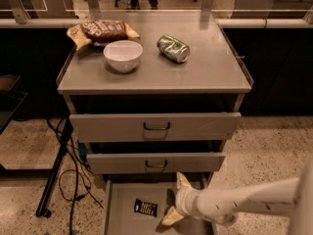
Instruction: Pick rxbar chocolate from bottom drawer and place on counter
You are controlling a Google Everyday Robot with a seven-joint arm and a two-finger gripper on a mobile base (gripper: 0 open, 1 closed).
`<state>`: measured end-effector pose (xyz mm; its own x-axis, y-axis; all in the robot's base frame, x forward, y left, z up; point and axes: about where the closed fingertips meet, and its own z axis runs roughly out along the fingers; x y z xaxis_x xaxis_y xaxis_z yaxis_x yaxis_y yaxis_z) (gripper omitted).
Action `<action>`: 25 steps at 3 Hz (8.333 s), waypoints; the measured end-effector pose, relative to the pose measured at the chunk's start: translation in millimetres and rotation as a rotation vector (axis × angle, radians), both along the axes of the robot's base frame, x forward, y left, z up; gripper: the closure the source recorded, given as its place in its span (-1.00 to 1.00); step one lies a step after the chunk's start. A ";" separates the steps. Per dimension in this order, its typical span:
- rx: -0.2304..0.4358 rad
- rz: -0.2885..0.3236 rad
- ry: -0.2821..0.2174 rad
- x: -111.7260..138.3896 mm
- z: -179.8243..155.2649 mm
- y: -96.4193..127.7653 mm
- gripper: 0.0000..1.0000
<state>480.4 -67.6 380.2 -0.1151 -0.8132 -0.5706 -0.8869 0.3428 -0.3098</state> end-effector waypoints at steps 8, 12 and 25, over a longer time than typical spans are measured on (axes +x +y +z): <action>0.215 0.116 0.039 -0.1 -74.9 15.2 -1.00; 0.213 0.084 0.097 18.5 -151.9 32.7 -1.00; 0.261 0.039 0.233 19.9 -266.6 95.5 -1.00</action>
Offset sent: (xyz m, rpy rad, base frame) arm 0.0058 0.0292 -0.0001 -0.0156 0.0007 0.0600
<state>500.4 27.9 113.7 -0.2383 -0.6499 -0.7217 -0.9375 0.3480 -0.0039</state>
